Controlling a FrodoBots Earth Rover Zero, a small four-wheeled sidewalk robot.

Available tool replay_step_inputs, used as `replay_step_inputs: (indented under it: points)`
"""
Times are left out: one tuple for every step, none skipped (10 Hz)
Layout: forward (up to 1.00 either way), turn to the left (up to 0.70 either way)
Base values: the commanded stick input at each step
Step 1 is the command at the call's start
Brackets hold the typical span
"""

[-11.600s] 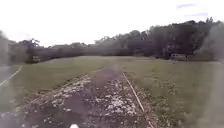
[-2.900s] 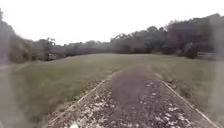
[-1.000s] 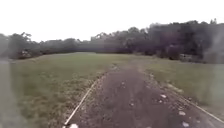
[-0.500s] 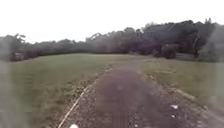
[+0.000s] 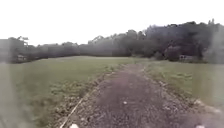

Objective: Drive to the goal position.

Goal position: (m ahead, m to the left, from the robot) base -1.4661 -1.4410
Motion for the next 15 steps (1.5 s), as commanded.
replay_step_inputs:
  points:
    - [0.85, -0.34]
    - [0.85, -0.34]
    - [0.85, -0.34]
    - [0.85, -0.34]
    - [0.85, -0.34]
    - [0.85, -0.34]
    - [0.85, -0.12]
    - [0.85, 0.0]
    - [0.85, 0.0]
    - [0.85, 0.0]
    - [0.85, 0.0]
    - [0.85, 0.0]
    - [0.85, 0.0]
    - [0.85, 0.0]
    - [0.85, 0.0]
